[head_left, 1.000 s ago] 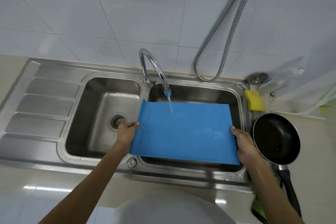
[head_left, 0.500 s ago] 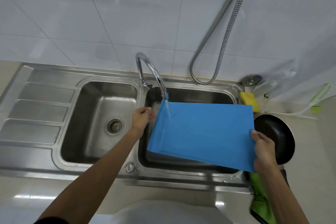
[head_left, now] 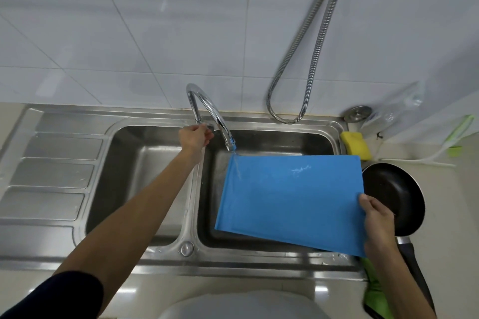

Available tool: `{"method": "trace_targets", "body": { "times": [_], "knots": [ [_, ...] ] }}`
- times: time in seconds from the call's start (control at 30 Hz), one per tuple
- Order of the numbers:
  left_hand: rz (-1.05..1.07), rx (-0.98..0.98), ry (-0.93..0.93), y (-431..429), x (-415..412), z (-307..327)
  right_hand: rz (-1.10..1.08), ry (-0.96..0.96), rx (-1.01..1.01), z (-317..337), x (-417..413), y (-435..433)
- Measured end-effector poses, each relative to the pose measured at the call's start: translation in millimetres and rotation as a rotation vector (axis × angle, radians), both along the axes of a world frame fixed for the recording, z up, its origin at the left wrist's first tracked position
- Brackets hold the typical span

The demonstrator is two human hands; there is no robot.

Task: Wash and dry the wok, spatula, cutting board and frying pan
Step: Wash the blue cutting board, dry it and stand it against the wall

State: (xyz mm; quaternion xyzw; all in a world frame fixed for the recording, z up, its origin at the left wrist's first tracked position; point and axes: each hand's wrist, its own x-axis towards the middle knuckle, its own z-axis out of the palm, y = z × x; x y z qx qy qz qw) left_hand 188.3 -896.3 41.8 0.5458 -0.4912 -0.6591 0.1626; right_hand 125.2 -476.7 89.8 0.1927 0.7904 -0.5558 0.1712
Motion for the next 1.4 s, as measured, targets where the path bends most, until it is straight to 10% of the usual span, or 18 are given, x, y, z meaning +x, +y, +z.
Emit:
{"method": "trace_targets", "body": {
  "times": [0.4,0.6,0.73,0.97,1.4],
  "knots": [
    [-0.173,-0.186,-0.069,-4.4,-7.1,2.3,-0.024,0.085,-0.065,-1.7,-4.8,21.2],
    [-0.597,0.23,-0.066,53.4,47.0,-14.0,-0.059,0.071,-0.155,-4.1,-6.2,12.9],
    [-0.519,0.562,0.169,69.3,76.3,-22.4,-0.096,0.002,-0.215,-17.3,-9.0,0.3],
    [-0.308,0.223,-0.141,53.1,128.1,-23.9,0.079,0.007,-0.173,-69.0,16.7,-35.5],
    [-0.166,0.044,-0.158,59.0,185.6,-12.8,0.474,0.617,0.897,-103.7,105.6,105.9]
  ]
}}
